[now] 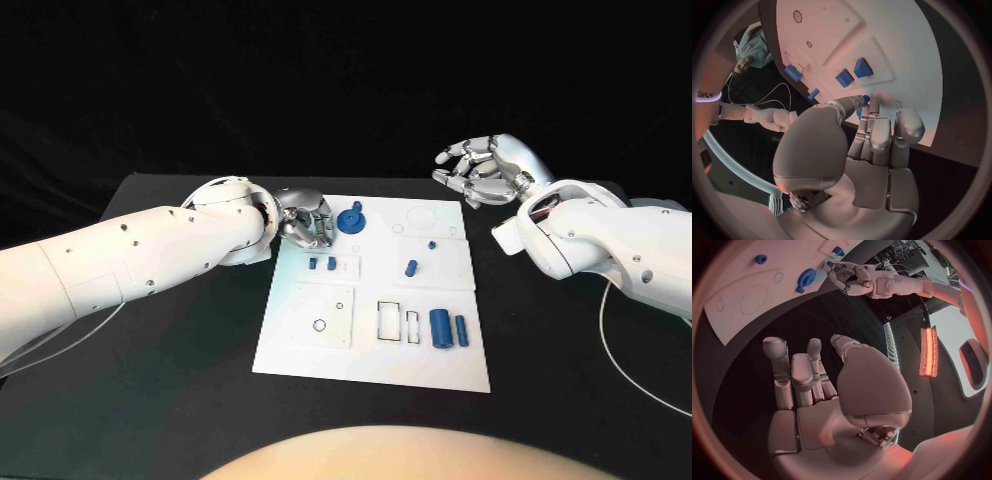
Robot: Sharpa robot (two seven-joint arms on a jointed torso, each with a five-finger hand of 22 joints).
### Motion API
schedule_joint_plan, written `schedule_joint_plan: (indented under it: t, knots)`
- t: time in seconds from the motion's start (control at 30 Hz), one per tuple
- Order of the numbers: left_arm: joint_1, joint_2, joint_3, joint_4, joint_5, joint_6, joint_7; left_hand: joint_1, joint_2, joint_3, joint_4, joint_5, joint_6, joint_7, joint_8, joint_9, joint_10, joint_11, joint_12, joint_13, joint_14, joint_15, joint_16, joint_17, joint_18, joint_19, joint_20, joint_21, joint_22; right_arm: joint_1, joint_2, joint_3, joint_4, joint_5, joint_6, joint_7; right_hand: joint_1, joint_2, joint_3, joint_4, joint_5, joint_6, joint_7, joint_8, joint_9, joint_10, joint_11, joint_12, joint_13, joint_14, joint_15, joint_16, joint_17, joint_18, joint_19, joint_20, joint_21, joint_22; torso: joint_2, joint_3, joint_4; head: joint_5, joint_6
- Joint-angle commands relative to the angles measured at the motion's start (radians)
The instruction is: Assemble the parts on the task board
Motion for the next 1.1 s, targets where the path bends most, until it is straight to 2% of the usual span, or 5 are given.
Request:
schedule_joint_plan:
  t: [0.03,0.37,0.77,0.93,1.1]
  knots:
    - [0.0,0.002,0.0,0.0,0.007,0.013,0.003,-0.011,-0.004,-0.002,0.002,-0.004,-0.016,0.003,-0.018,-0.006,0.006,0.0,-0.009,-0.001,-0.003,0.006,0.002,-0.003,-0.016,-0.004,0.001,-0.006,-0.002,-0.001,0.0,0.0,0.001,-0.003,0.006,0.008,-0.001,0.008,-0.003,0.004,0.004,0.005,-0.001,0.003,0.001,0.002,-0.001,0.005,-0.001,0.007,0.0,-0.002,0.001,0.009,0.005,-0.002,-0.006,0.001,0.0,0.0004,-0.0002,0.0,-0.001]
    - [-0.001,-0.003,0.0,0.003,0.009,-0.003,0.004,-0.019,-0.012,-0.001,0.006,-0.003,-0.036,0.008,-0.046,-0.014,-0.007,0.005,-0.034,-0.003,-0.013,0.01,-0.004,-0.025,-0.011,-0.018,0.002,-0.021,-0.025,-0.001,-0.001,0.0,0.001,-0.003,0.006,0.008,-0.001,0.008,-0.003,0.004,0.004,0.005,-0.001,0.003,0.001,0.002,-0.001,0.005,-0.001,0.007,0.0,-0.002,0.001,0.009,0.005,-0.002,-0.006,0.001,0.001,0.0005,-0.0006,-0.001,0.0]
    - [-0.002,-0.022,0.001,0.016,0.038,-0.036,0.03,-0.062,-0.045,-0.03,0.031,-0.001,-0.064,0.015,-0.082,-0.024,-0.088,0.024,-0.063,-0.001,-0.055,0.028,-0.023,-0.091,0.001,-0.06,0.013,-0.067,-0.085,-0.001,-0.002,0.0,-0.007,-0.018,0.023,-0.014,0.015,0.01,0.001,0.001,-0.009,0.007,0.0,0.009,0.0,-0.039,0.0,-0.052,-0.049,0.0,0.002,-0.021,-0.012,0.012,-0.002,-0.002,-0.035,-0.01,0.0,0.0002,-0.0005,-0.004,-0.001]
    - [-0.003,-0.042,0.004,0.027,0.083,-0.073,0.057,-0.078,-0.046,-0.055,0.049,0.0,-0.07,0.016,-0.09,-0.023,-0.115,0.028,-0.056,0.007,-0.069,0.032,-0.025,-0.111,0.005,-0.075,0.017,-0.083,-0.106,-0.001,-0.005,0.0,-0.011,-0.09,0.084,-0.056,0.049,0.001,0.039,-0.02,-0.033,0.03,0.003,0.01,-0.008,-0.052,0.004,-0.2,-0.175,-0.003,0.003,-0.035,-0.017,0.012,0.001,0.0,-0.046,-0.007,-0.001,0.0004,0.0003,-0.007,0.001]
    - [-0.003,-0.078,0.011,0.037,0.189,-0.128,0.106,-0.081,-0.036,-0.07,0.065,0.003,-0.053,0.019,-0.084,-0.018,-0.126,0.029,-0.041,0.016,-0.096,0.034,-0.041,-0.16,0.013,-0.098,0.019,-0.11,-0.142,-0.001,-0.013,0.0,-0.006,-0.299,0.199,-0.124,0.105,-0.016,0.124,-0.081,-0.062,0.091,-0.003,0.009,-0.022,-0.038,0.004,-0.368,-0.317,0.036,0.0,0.009,0.036,-0.006,0.064,-0.004,0.06,0.066,-0.002,0.001,0.0011,-0.01,0.005]
